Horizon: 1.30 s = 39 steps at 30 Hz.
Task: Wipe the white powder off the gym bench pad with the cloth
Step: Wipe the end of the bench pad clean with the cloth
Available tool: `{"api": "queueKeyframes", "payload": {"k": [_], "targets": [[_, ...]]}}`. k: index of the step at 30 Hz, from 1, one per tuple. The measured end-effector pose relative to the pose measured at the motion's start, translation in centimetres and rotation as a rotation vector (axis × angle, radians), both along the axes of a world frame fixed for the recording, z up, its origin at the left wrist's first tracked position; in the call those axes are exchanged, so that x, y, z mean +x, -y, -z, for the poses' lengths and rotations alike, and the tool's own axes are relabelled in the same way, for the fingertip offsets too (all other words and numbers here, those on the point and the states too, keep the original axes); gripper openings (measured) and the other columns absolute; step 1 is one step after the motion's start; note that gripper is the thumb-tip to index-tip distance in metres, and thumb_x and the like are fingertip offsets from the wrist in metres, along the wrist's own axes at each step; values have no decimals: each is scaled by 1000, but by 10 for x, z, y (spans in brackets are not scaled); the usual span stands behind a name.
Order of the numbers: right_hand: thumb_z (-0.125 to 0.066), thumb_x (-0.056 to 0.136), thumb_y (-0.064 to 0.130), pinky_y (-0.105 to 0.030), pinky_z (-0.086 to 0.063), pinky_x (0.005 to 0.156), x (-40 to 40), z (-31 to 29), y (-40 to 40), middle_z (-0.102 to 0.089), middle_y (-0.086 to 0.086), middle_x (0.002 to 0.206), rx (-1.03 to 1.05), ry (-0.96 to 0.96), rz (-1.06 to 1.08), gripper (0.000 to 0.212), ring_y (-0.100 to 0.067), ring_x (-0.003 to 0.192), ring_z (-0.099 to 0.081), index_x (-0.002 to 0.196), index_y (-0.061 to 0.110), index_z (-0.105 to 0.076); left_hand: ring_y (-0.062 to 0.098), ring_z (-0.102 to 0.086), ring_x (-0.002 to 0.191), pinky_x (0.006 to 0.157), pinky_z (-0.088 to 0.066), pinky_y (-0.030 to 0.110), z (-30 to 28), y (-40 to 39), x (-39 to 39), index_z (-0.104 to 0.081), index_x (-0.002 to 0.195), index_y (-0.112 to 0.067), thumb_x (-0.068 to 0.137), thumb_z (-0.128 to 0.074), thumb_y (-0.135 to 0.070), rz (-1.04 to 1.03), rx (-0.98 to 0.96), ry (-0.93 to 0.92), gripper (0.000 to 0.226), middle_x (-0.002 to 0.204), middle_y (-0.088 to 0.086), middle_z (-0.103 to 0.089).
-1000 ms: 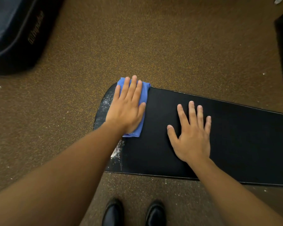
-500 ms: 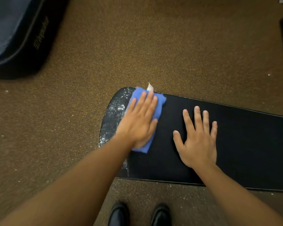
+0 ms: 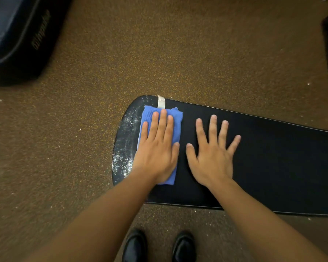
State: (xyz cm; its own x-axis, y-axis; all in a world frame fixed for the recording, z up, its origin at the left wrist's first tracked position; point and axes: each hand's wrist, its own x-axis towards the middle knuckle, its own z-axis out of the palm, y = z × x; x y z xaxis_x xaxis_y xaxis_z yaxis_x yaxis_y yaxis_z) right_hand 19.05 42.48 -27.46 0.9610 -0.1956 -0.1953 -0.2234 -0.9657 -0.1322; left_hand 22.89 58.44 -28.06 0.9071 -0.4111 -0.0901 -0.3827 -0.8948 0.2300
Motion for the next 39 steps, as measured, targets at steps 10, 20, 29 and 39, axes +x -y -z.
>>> {"api": "queueKeyframes", "payload": {"k": [10,20,29,39], "targets": [[-22,94,55,-69,-4,114,1,0,-9,-3,-10,165,-20,33,10,68,-36,150,4,156,29,-10,32,5,150,120,-5,52,-6,-13,-43,-9,154,-1,100,-22,-37,-89,2,5,66,163,19,-3],[-27,94,55,-68,-6,114,-2,0,-7,-9,-8,164,-5,62,10,66,-33,150,-1,155,31,-17,30,2,151,121,-4,50,-1,-16,45,-8,155,-6,96,-13,-43,-24,-5,4,70,163,14,-4],[-25,94,53,-69,-8,114,-1,0,-10,-9,-9,164,-20,61,21,66,-35,150,-2,155,30,-17,32,0,150,119,-6,52,-2,-2,-59,-14,154,-3,99,-23,-38,-47,1,16,66,163,17,-6],[-27,94,55,-68,-6,114,-1,0,-8,-10,-8,164,5,89,19,66,-33,150,-2,155,31,-19,30,4,151,122,-2,49,-2,-13,37,-7,155,-5,98,-14,-39,-12,-21,17,67,163,15,-1]]}}
